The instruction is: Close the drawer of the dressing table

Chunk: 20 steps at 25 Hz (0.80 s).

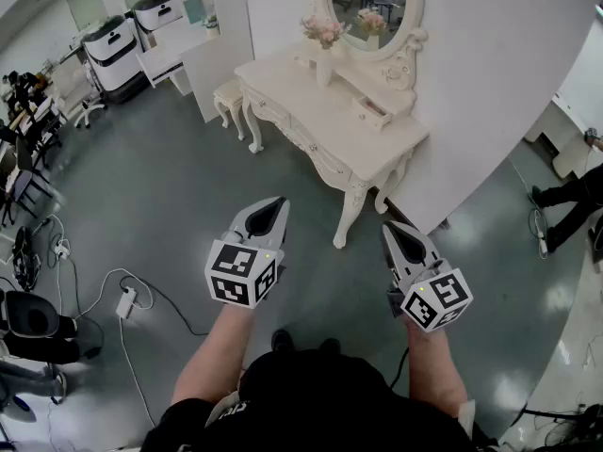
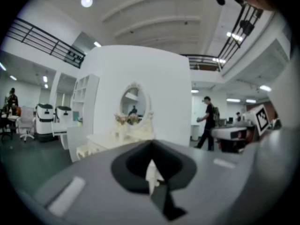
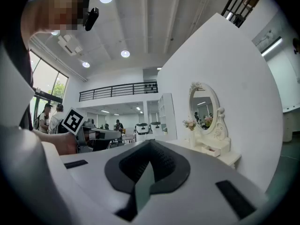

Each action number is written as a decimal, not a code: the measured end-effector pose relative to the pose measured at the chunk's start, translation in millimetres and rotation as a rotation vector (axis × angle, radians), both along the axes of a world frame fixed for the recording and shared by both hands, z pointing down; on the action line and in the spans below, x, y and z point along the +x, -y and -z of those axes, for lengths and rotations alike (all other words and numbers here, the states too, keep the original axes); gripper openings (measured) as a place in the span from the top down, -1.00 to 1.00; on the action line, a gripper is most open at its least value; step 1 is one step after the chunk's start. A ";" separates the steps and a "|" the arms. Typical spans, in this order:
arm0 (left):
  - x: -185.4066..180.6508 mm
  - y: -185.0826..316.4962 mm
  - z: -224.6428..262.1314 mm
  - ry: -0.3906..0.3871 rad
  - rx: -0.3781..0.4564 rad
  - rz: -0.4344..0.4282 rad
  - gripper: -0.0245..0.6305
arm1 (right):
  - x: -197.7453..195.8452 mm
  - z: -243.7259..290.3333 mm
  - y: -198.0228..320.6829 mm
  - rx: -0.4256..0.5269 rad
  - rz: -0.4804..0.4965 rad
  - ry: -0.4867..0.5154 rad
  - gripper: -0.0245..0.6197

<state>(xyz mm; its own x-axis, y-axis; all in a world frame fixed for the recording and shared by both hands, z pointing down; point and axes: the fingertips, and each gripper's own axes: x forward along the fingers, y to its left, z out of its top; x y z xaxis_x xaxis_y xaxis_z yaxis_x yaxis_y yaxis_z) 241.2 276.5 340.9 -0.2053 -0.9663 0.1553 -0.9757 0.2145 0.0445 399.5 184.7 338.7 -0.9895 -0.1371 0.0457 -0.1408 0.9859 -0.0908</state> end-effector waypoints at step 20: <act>-86.0 -66.4 -14.0 -0.034 0.011 0.011 0.90 | -90.2 -3.2 -63.5 0.035 -0.005 -0.055 0.94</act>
